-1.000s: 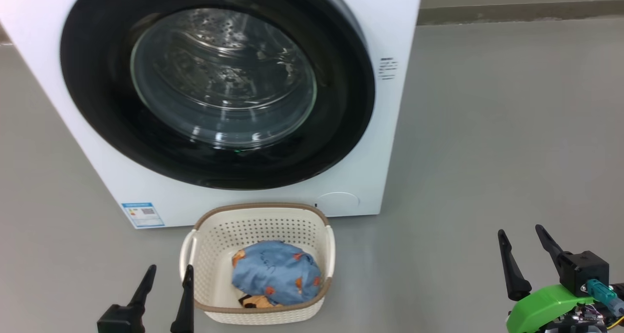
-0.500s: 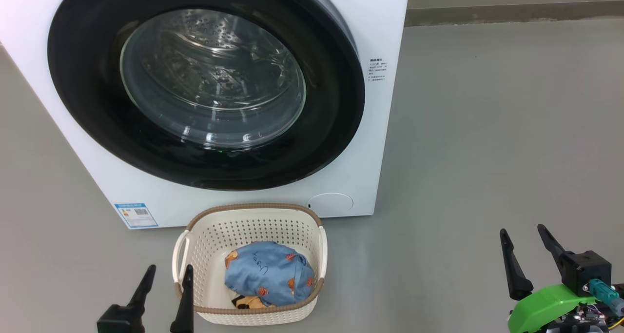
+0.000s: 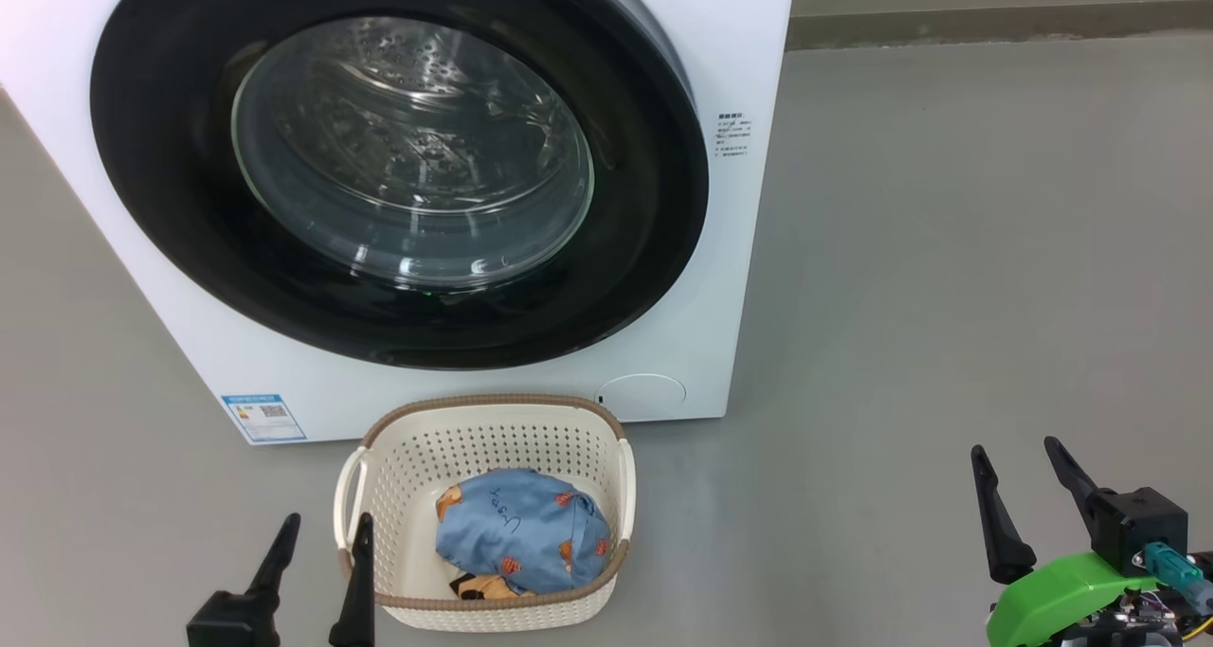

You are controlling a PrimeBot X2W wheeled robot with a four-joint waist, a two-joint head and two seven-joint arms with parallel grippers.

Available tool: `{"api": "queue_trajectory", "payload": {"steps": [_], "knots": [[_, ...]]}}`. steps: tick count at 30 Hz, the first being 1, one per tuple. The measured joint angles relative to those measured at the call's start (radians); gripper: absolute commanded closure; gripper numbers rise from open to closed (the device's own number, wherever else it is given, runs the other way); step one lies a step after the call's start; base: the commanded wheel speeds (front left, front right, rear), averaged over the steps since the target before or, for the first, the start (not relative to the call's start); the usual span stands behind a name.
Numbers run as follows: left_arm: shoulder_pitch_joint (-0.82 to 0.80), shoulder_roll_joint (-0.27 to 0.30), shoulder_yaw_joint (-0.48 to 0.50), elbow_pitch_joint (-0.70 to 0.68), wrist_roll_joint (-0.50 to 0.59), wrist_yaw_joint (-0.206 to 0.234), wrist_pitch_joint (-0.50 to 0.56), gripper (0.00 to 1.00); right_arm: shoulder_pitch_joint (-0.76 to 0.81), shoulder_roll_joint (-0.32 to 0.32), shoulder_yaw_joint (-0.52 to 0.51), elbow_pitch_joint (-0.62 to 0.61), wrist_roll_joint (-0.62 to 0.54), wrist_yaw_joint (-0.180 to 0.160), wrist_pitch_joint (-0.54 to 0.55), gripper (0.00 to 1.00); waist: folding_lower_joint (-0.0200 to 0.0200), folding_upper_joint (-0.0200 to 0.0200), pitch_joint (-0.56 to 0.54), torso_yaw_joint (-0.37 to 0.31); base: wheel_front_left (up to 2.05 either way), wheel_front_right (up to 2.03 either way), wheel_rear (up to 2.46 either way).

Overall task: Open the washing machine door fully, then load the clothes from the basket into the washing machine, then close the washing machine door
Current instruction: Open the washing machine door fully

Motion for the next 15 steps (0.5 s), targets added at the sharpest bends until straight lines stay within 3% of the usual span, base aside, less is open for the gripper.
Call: {"api": "queue_trajectory", "payload": {"steps": [9,15], "knots": [[0.0,0.0,-0.002,-0.001,0.0,0.0,0.0,0.0,-0.002,0.0,-0.001,0.004,0.013,0.0,-0.005,0.0,0.0,0.0,0.012,-0.001,0.0,0.0,0.0],[-0.001,0.004,0.002,-0.015,0.0,0.0,0.0,0.0,-0.07,0.033,-0.039,0.041,0.268,0.0,0.025,0.0,0.0,0.0,0.046,-0.001,0.0,0.0,0.0]]}}
